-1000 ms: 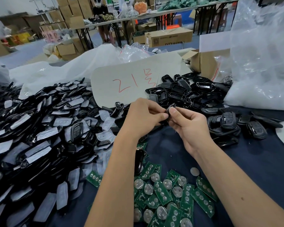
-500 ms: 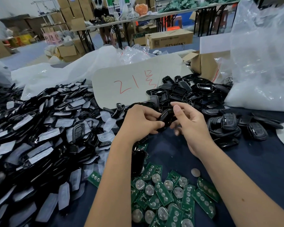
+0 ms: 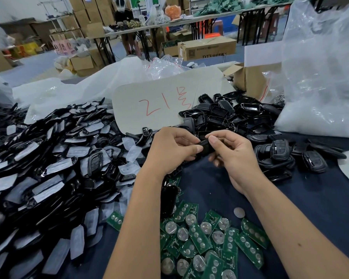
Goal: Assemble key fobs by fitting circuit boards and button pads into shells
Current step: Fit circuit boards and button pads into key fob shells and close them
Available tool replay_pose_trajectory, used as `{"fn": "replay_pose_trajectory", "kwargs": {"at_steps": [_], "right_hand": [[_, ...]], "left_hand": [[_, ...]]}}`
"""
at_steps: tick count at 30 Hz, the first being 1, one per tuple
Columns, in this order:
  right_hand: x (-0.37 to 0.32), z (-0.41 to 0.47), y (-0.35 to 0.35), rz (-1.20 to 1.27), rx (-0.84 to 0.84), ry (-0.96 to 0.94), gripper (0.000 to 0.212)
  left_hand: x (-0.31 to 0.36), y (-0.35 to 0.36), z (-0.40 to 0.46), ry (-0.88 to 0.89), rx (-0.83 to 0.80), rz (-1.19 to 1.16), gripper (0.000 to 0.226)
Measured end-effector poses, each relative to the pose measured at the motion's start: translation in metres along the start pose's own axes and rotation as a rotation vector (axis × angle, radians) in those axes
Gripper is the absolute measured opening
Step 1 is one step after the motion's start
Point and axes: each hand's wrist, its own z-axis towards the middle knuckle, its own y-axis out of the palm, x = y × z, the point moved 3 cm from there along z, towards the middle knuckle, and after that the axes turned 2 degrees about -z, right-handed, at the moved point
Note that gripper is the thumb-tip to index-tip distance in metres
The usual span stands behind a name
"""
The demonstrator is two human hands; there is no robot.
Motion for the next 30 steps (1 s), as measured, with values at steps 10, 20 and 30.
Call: {"fn": "replay_pose_trajectory", "kwargs": {"at_steps": [10,20,30], "right_hand": [[-0.0015,-0.0011,-0.0027,0.106,-0.052,0.020,0.016],[-0.0043,-0.0034,-0.0015,0.040,-0.100,-0.029,0.027],[-0.0058,-0.0034,0.0008,-0.116,-0.093,-0.108,0.028]], "left_hand": [[-0.0015,0.0007,0.0021,0.069,0.038,0.091,0.021],[-0.0002,-0.0051,0.0020,0.108,0.061,0.088,0.021],[-0.0020,-0.0065,0.0006,0.122,0.021,0.134,0.028]]}}
